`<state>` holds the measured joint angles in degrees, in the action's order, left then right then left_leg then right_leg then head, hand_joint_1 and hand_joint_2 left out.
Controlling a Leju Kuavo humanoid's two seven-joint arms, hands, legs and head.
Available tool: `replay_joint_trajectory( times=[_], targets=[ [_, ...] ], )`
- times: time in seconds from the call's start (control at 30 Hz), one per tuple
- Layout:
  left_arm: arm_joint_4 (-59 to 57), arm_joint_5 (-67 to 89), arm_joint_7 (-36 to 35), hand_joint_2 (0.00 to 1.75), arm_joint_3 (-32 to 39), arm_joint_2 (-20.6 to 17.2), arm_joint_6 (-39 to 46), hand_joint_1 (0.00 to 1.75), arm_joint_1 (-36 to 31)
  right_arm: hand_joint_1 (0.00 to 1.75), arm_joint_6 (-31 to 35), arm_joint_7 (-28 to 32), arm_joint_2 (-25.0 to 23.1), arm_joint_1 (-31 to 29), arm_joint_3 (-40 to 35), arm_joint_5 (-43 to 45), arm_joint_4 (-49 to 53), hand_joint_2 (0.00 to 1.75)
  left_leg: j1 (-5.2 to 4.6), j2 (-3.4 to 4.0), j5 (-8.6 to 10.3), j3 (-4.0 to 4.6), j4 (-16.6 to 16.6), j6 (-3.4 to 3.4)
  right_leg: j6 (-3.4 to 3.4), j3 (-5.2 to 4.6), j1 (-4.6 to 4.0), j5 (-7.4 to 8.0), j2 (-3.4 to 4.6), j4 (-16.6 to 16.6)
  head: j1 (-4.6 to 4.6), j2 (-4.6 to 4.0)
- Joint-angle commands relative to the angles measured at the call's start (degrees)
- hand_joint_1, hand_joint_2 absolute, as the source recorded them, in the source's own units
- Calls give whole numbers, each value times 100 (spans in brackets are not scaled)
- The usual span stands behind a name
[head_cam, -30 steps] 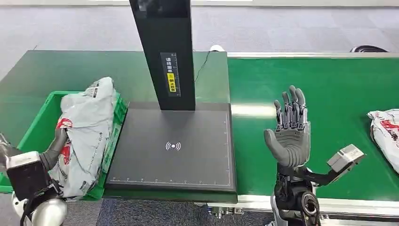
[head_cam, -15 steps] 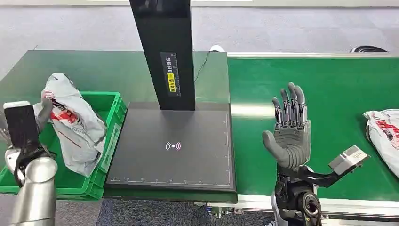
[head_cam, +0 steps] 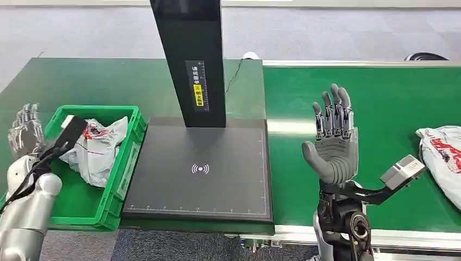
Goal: Moved the parcel from conveyor to table for the left to box.
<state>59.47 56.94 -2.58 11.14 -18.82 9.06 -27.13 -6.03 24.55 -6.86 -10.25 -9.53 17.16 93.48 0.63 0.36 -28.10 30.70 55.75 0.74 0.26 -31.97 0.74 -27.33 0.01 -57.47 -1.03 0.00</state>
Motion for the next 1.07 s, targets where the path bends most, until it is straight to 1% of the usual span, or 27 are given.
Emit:
replay_joint_trajectory(
  times=[0.03, 0.07, 0.1, 0.13, 0.17, 0.2, 0.23, 0.27, 0.3, 0.33, 0.37, 0.4, 0.43, 0.5, 0.53, 0.57, 0.63, 0.67, 0.73, 0.8, 0.83, 0.9, 0.93, 1.03, 1.07],
  targets=[
    [853, -717, 344, 175, -422, -358, -796, 0, 350, 0, -31, 120, 147, 122, 209, 6, -365, 175, 7, 1, 0, 0, 0, -2, -2, 4, -8, 4, 3, 7, 2, 0],
    [1314, -1140, 569, 175, -247, -284, -678, 0, 509, 0, -36, 146, 154, 160, 229, 0, -359, 175, 5, 1, 0, 1, 0, -2, -1, 3, -6, 3, 2, 6, 2, 0],
    [1747, -1383, 615, 175, -162, -261, -582, 0, 653, 0, -42, 160, 160, 185, 236, 3, -341, 175, 11, 0, 3, 1, -5, -5, -3, 7, -13, 8, 2, 17, 2, 0],
    [2133, -1678, 704, 175, 2, -140, -368, 0, 738, 0, -44, 170, 157, 198, 243, 5, -326, 175, 9, 3, -2, 4, 2, -2, -2, 1, -10, 3, 3, 7, 0, 0],
    [2525, -2148, 1068, 175, 160, 30, 47, 0, 875, 0, -50, 176, 137, 213, 239, 8, -316, 175, 10, -1, -2, 5, 1, -4, -3, 1, -12, 3, 0, 10, 2, 0],
    [3070, -2814, 1582, 175, 316, 282, 493, 0, 1074, 0, -47, 182, 106, 222, 206, 8, -331, 175, 9, -8, -1, 4, 1, -4, -1, 4, -10, 1, -7, 10, 0, 0],
    [3250, -2840, 1529, 175, 279, 290, 533, 0, 1177, 0, -28, 191, 92, 222, 187, 0, -343, 175, 6, -8, -1, 5, 1, -4, 0, 2, -7, 1, -5, 8, 2, 0],
    [3878, -4021, 2328, 175, 322, 730, 981, 0, 1401, 0, -9, 199, 91, 211, 91, 6, -389, 175, 5, -8, -1, 6, 0, -4, 1, 2, -6, 1, -6, 8, 4, 0],
    [4237, -4497, 2600, 175, 155, 876, 1128, 0, 1601, 0, 20, 219, 107, 192, 20, 21, -433, 175, 6, -7, -1, 3, -2, -7, 2, 6, -7, 3, -5, 14, 0, 0],
    [4361, -4478, 2559, 175, 23, 887, 1263, 0, 1691, 0, 46, 237, 111, 181, -10, 29, -454, 175, 6, -8, -1, 2, -4, -10, 3, 8, -7, 4, -6, 18, 0, 0],
    [4644, -5466, 2983, 175, -174, 1030, 1311, 0, 1784, 0, 84, 259, 153, 148, -75, 74, -503, 175, 1, -3, -1, -6, -10, -12, 5, 13, -2, 4, -2, 22, 2, 0],
    [4810, -6127, 3282, 175, -273, 1131, 1361, 0, 1843, 0, 106, 266, 188, 112, -113, 113, -555, 175, -1, -8, -1, -3, -7, -10, 5, 12, 0, 2, -7, 17, 2, 0],
    [4928, -6526, 3399, 175, -397, 1181, 1352, 0, 1881, 0, 116, 275, 208, 83, -126, 144, -598, 175, -1, -7, -1, 0, -4, -9, 3, 8, 0, 3, -5, 15, 0, 0],
    [5102, -7458, 3489, 175, -565, 1433, 872, 0, 2033, 0, 123, 278, 205, 61, -112, 159, -617, 175, 1, -8, 0, 3, -2, -9, 3, 7, -2, 5, -5, 17, 2, 0],
    [5131, -7431, 3524, 175, -699, 1529, 873, 0, 2118, 0, 117, 278, 190, 63, -102, 157, -605, 175, 0, -9, 0, 4, -2, -7, 2, 6, 0, 4, -6, 14, 4, 0],
    [5158, -7714, 3473, 175, -829, 1585, 585, 0, 2186, 0, 116, 278, 171, 91, -76, 158, -564, 175, -4, -7, -1, 1, -3, -6, 2, 6, 3, 1, -4, 11, 0, 0],
    [5153, -7741, 3488, 175, -1034, 1745, 438, 0, 2314, 0, 114, 236, 177, 136, -65, 142, -486, 175, -4, -12, 0, -2, -6, -6, 2, 10, 5, 1, -9, 14, 2, 0],
    [5125, -8062, 3320, 175, -1165, 1792, 112, 0, 2369, 0, 113, 179, 209, 147, -77, 113, -473, 175, -1, -15, 3, 1, -6, -9, 1, 12, 1, 5, -12, 20, 2, 0],
    [5032, -8073, 3290, 175, -1310, 1950, -95, 0, 2470, 0, 125, 139, 226, 146, -73, 91, -522, 175, -3, -8, -1, -1, -4, -7, 1, 8, 3, 2, -6, 14, 0, 0],
    [4901, -8453, 3105, 175, -1487, 2147, -560, 0, 2622, 0, 130, 25, 290, 54, -164, 25, -800, 175, -2, -9, -1, -9, -9, -8, 2, 18, 2, 4, -5, 22, 0, 0],
    [4861, -8416, 3150, 175, -1532, 2189, -599, 0, 2654, 0, 135, 41, 281, 32, -168, 36, -878, 175, -4, -6, -2, -10, -8, -7, 2, 16, 4, 3, -2, 18, 0, 0],
    [4571, -8535, 2955, 175, -1912, 2221, -874, 0, 2872, 0, 90, -87, 315, 43, -278, -48, -1210, 175, -1, -6, -1, -12, -10, -9, 2, 20, 1, 6, -2, 24, 0, 0],
    [4485, -8504, 3079, 175, -1976, 2244, -923, 0, 2924, 0, 45, -30, 311, 60, -282, -42, -1285, 175, -4, -6, -1, -15, -12, -8, 2, 22, 4, 4, -1, 22, 2, 0],
    [4289, -8423, 3031, 175, -2346, 2205, -1135, 0, 3088, 0, -24, -43, 284, 134, -324, -85, -1443, 175, -3, -5, -2, -17, -13, -7, 1, 22, 4, 3, -2, 21, 2, 0],
    [4283, -8461, 3054, 175, -2440, 2242, -1241, 0, 3150, 0, -34, -48, 269, 152, -327, -99, -1472, 175, -1, -10, 1, -17, -18, -9, 1, 26, 1, 7, -6, 31, 0, 0]
  ],
)
